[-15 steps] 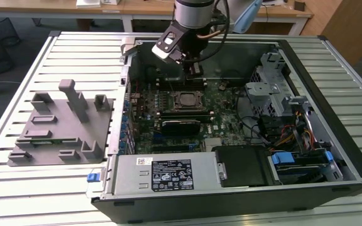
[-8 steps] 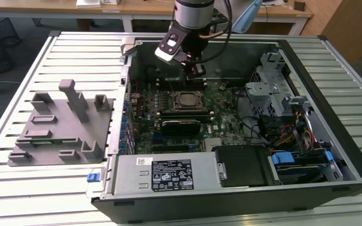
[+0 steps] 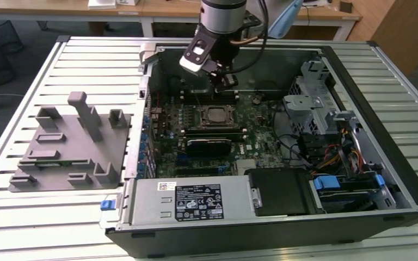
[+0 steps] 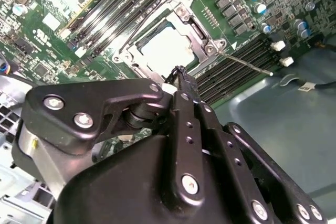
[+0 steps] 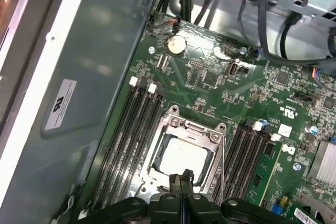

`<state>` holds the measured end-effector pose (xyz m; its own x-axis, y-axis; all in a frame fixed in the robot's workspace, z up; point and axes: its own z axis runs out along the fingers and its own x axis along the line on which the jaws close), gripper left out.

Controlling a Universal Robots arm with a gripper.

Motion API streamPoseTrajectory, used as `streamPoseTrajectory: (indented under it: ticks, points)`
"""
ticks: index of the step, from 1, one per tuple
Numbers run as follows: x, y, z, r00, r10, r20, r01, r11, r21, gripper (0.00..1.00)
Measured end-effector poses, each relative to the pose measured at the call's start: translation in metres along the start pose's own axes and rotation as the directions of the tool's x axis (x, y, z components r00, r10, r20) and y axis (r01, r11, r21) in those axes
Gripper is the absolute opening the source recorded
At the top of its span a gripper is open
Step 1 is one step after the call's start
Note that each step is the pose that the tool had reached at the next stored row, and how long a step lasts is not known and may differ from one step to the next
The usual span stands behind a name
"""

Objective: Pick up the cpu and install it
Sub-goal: 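Install the first cpu locking lever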

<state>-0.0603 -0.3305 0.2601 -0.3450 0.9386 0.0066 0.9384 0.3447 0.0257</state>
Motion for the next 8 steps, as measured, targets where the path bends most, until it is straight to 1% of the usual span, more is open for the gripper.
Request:
streamPoseTrajectory:
  ticks: [2,4,8]
  points:
    - [0.0,-0.0001,0.0,0.9995,-0.031,-0.0007,0.031,0.9995,0.0003,0.11]
    - [0.0001,-0.0002,0.0001,0.9979,-0.065,-0.0016,0.065,0.9979,0.0004,0.11]
    - [0.0,-0.0002,0.0001,0.9915,-0.13,-0.0033,0.13,0.9915,0.0007,0.11]
